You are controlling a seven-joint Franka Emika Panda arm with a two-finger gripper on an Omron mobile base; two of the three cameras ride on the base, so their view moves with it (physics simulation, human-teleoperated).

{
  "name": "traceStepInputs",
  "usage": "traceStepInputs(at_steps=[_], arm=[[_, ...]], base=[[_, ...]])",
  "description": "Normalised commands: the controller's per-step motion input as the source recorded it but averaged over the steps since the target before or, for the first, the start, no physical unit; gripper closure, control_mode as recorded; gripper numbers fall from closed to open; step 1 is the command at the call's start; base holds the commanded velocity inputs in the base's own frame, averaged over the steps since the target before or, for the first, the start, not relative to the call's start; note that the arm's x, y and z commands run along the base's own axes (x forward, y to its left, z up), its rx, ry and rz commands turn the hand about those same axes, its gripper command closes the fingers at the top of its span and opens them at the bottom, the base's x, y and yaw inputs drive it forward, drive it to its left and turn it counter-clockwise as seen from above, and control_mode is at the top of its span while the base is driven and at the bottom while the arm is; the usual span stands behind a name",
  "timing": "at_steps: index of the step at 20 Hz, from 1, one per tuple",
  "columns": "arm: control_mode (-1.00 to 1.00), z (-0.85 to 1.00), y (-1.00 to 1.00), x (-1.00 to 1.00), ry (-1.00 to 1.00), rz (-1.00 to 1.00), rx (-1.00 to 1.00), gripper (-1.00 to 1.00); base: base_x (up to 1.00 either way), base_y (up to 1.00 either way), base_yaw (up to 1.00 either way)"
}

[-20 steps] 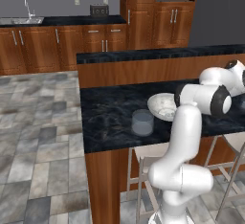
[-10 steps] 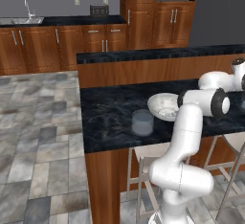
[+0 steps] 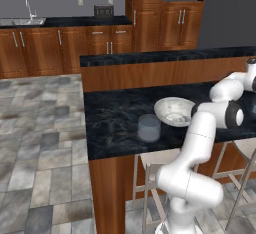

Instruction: There are four ice cubes in the ice bowl. Place two ice cubes in each glass of water.

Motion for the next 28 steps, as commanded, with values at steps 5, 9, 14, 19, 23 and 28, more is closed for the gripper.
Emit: traceStepInputs(at_steps=[5, 9, 14, 19, 23, 28], arm=[[-1.0, -0.33, -0.56, 0.0, -0.03, -0.19, 0.02, -1.0], [-1.0, 0.18, 0.03, 0.0, -0.25, -0.13, 0.01, -1.0], [-1.0, 0.43, 0.51, 0.0, -0.35, -0.03, 0.0, -1.0], [-1.0, 0.35, 0.5, -0.07, -0.25, 0.0, 0.0, -1.0], [-1.0, 0.06, 0.92, -0.45, -0.24, 0.34, 0.02, -1.0], [-1.0, -0.01, 0.96, 0.06, 0.32, 0.68, 0.17, -1.0]], base=[[0.0, 0.0, 0.0], [0.0, 0.0, 0.0], [0.0, 0.0, 0.0], [0.0, 0.0, 0.0], [0.0, 0.0, 0.0], [0.0, 0.0, 0.0]])
